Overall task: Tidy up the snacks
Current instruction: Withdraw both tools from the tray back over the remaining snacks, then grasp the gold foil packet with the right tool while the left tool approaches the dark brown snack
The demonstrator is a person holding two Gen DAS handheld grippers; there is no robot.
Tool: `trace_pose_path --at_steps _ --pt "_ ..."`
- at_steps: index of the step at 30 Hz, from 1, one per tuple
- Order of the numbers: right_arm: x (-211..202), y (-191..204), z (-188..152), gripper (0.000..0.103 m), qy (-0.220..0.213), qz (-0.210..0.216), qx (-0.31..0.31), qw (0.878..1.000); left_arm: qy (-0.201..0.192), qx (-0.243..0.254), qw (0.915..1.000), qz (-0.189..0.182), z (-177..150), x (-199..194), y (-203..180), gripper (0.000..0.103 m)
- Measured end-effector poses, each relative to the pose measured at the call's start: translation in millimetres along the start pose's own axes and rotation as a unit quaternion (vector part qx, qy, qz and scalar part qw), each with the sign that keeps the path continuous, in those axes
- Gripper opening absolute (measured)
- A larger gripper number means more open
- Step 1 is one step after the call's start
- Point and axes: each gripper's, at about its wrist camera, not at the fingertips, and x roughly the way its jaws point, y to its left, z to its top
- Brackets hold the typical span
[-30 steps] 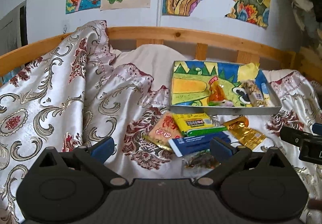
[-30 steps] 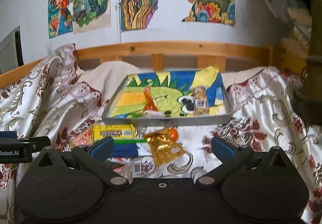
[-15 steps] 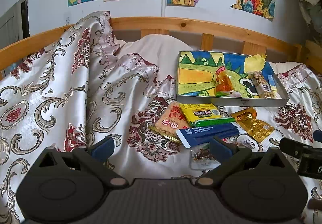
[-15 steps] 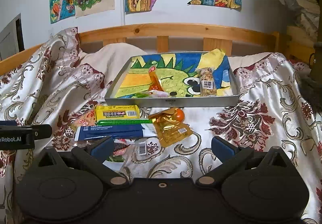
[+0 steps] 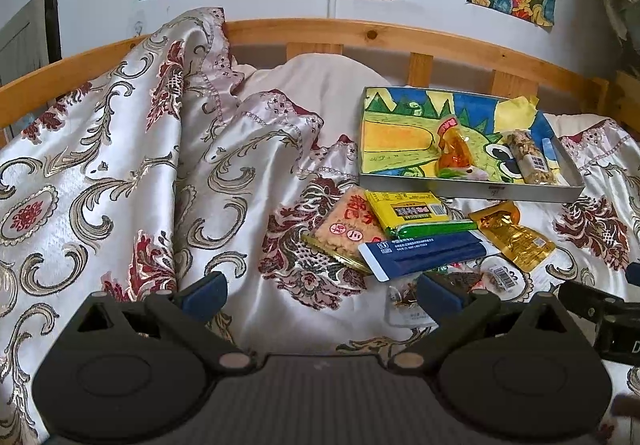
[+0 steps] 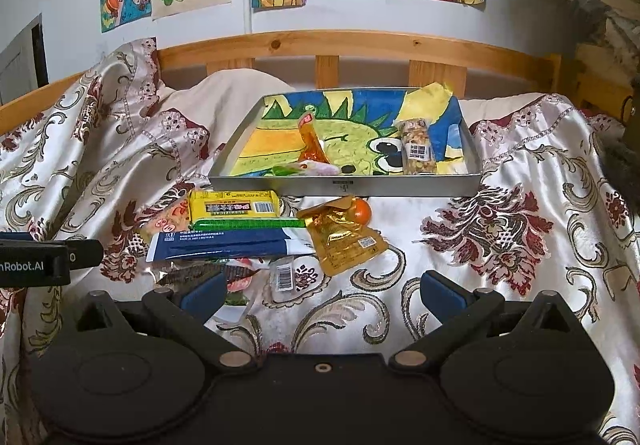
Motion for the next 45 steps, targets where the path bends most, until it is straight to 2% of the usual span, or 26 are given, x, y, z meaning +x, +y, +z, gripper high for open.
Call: trace_pose_path --at_steps 21,28,35,41,45 --pt "8.3 3.8 -6.5 0.102 0.010 0.010 0.001 1.000 0.014 -0.006 0.9998 -0.013 5.6 14.0 4.8 0.102" --pt "11.0 3.3 -5.8 0.102 0.010 0.013 0.007 1.000 0.006 -0.002 0.9997 -0.023 13.0 17.7 4.5 0.102" --pt "12.8 1.5 -7.6 0.102 0.014 0.013 0.009 1.000 0.000 0.056 0.9966 -0.061 22.6 26.3 -8.4 0.102" --pt "17.1 1.5 -11.0 0.102 0.018 0.022 0.005 1.000 0.013 0.094 0.9878 -0.124 36.1 44.3 -14.8 0.102" --pt "21.8 1.3 -13.5 0.102 0.022 0.028 0.000 0.999 0.022 0.131 0.9825 -0.131 39.6 62.4 -19.5 0.102"
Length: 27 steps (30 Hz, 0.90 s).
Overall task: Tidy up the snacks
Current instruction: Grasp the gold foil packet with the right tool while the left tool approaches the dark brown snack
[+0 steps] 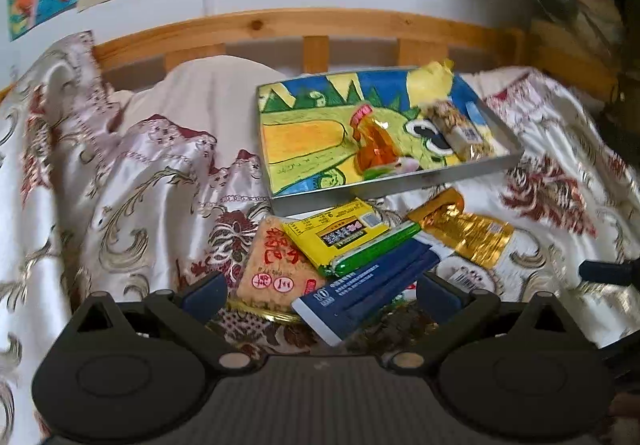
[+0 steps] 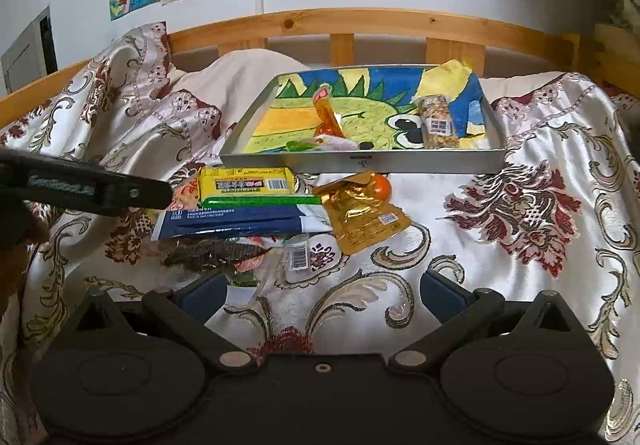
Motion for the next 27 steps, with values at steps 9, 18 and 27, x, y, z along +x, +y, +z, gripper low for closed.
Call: trace_pose_path --at_steps 9,18,27 --pt "20.4 -8.5 1.7 0.102 0.011 -0.015 -0.008 1.000 0.018 -0.026 0.9978 -0.059 -11.2 9.1 12.3 0.102" --pt "40.1 -17.3 4.9 0.098 0.025 -0.015 -0.020 0.999 0.055 -0.010 0.9936 -0.098 -24.6 20.6 2.8 0.102" --pt "78.5 -23.1 33.3 0.093 0.027 -0.007 -0.071 0.997 0.068 0.013 0.9907 -0.117 -28.9 32.6 -9.2 0.102"
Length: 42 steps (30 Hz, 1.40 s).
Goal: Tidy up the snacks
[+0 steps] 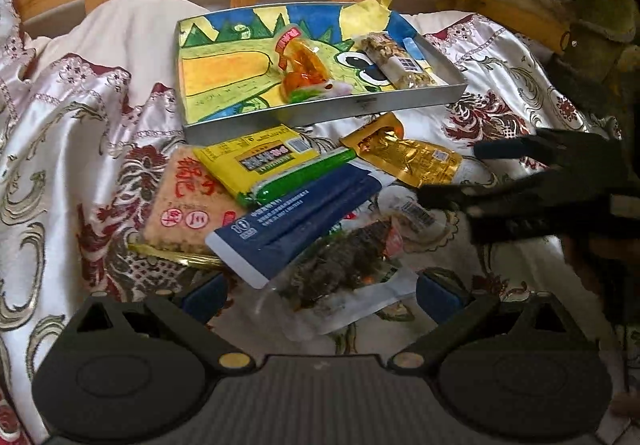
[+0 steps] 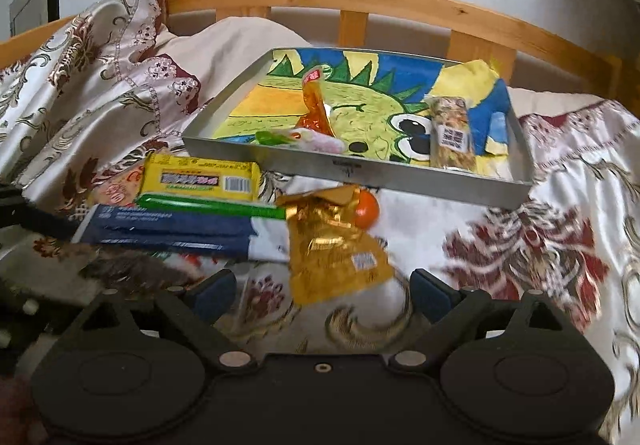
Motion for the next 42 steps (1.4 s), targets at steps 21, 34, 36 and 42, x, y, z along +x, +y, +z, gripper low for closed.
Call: trace_pose_path --at_steps 21,34,36,42 --pt "29.7 0.8 12.5 0.056 0.067 0.036 -0.064 0.995 -0.001 -0.024 0.9991 -0.036 2.5 1.3 -1.3 0.101" --pt "-56.5 -8.0 -21.4 0.072 0.039 0.041 -0.051 0.997 -0.006 0.052 0.9986 -0.008 6.6 -8.5 -24.5 0.101" --pt "-59.5 -5.6 -21.9 0.077 0.013 0.019 -0.057 0.998 -0.007 0.076 0.9971 -0.002 6.1 -7.9 -30.0 0.102" --pt "-48.3 -2.3 -15.8 0.080 -0.001 0.033 -0.077 0.996 -0.006 0.114 0.9935 0.007 5.2 0.2 -35.9 0.101"
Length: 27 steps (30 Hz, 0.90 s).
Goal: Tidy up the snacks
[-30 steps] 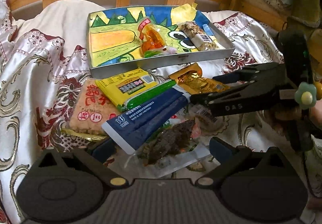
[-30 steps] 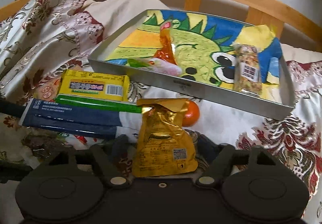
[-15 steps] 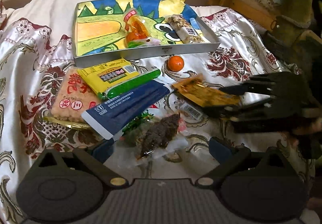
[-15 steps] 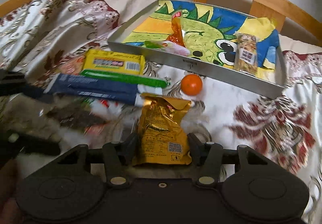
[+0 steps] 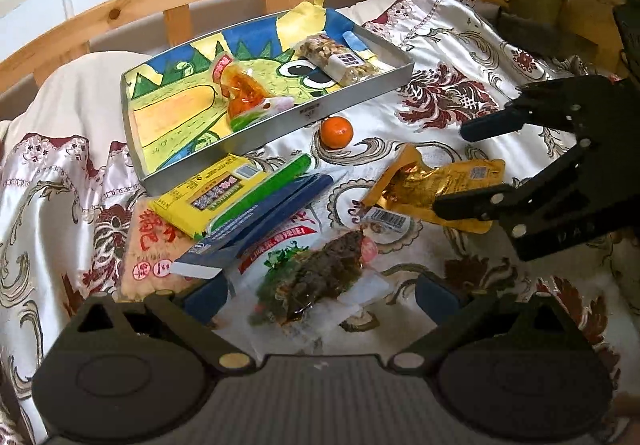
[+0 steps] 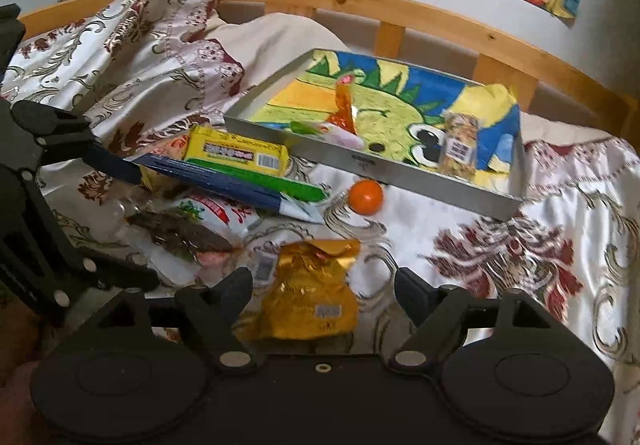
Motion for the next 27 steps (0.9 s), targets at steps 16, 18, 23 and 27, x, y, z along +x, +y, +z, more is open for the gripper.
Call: trace_pose_path --at_steps 16,18,23,27 --pt "7.7 6.2 -2.6 0.054 0.046 0.010 -0.028 0.999 0.012 -0.001 0.9994 -0.034 0.4 -13.2 -0.6 0.099" --pt "7.2 4.4 -2.6 0.054 0.046 0.013 -0.017 0.999 0.014 0.013 0.9992 -0.036 2.5 -6.3 -3.2 0.099" --pt "7.0 1.6 -3.0 0.054 0.045 0.017 -0.006 0.999 0.030 0.034 0.9975 -0.053 7.7 12.7 -2.0 0.092" --pt "8.1 0.4 -3.5 0.054 0.045 0.019 -0.004 0.999 0.046 0.015 0.9963 -0.071 8.5 15.4 5.5 0.076"
